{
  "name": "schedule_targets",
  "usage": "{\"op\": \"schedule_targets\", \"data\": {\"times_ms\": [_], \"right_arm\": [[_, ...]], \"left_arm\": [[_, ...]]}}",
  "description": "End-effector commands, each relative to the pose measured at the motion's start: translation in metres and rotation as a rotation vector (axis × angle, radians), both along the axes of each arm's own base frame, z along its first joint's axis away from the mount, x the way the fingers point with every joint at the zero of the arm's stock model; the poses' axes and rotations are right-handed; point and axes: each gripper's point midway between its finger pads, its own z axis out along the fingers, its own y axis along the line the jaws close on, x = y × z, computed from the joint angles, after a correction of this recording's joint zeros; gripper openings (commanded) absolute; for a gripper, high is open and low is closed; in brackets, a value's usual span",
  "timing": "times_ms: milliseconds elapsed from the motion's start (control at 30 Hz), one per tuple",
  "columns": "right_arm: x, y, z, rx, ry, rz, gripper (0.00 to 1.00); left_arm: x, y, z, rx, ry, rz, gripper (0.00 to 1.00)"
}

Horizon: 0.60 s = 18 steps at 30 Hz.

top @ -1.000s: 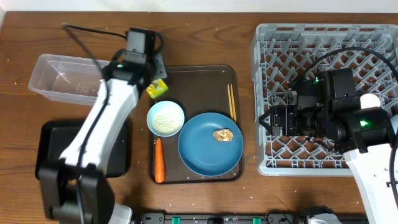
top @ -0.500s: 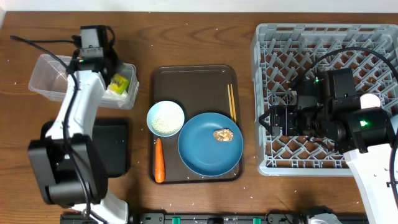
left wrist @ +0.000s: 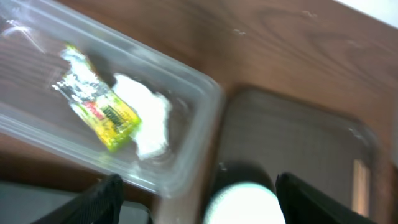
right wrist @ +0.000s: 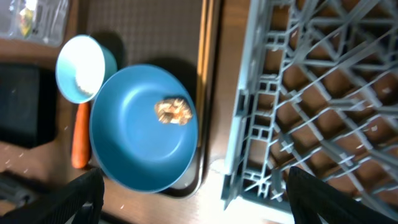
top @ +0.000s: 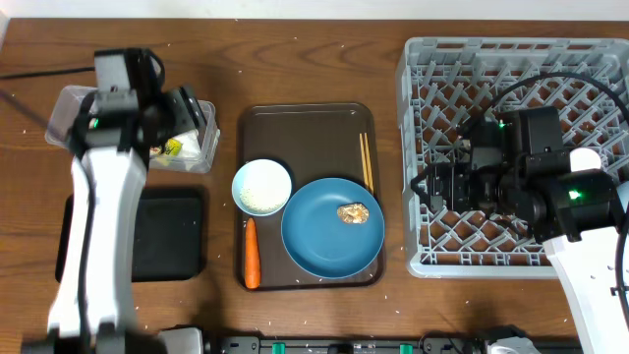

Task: Sort waste into correct bins and load items into the dishwasher rack
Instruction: 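Move the wrapper left and drop it into the clear bin, then reach the left gripper down to the orange carrot on the tray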

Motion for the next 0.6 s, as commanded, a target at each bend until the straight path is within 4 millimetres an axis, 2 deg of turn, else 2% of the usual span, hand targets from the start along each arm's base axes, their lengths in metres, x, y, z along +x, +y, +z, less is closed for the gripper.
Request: {"op": "schedule_targets", "data": {"times_ms": [0, 100, 200, 267, 367, 433, 567], "right_arm": [[0.007, -0.003, 0.002, -0.024, -0.027, -0.036, 0.87], [0.011, -0.001, 0.005, -0.007, -0.041, -0.058, 0.88], [0.012, -0.001, 0.005, -0.005, -0.042, -0.062, 0.88], [0.011, -0.001, 0.005, -0.001, -0.037, -0.062, 0.88], [0.008, -0.001, 0.003, -0.004, -0.024, -0.062, 0.88], [0.007, -0.002, 0.002, -0.006, -0.018, -0.062, 0.88], [0.005, -0.002, 0.001, 0.0, 0.002, -0.081, 0.88]], "left_arm": [[-0.027, -0.038, 0.015, -0.027, -0.005, -0.191, 0.79], [-0.054, -0.061, 0.013, -0.003, 0.054, -0.304, 0.79], [-0.082, -0.088, 0.001, -0.006, 0.158, -0.396, 0.79], [-0.097, -0.102, -0.007, 0.004, 0.221, -0.457, 0.78], [-0.111, -0.113, -0.018, 0.043, 0.283, -0.507, 0.74], [-0.12, -0.11, -0.024, 0.076, 0.327, -0.474, 0.74], [-0.133, -0.079, -0.033, 0.155, 0.427, -0.251, 0.74]]}}
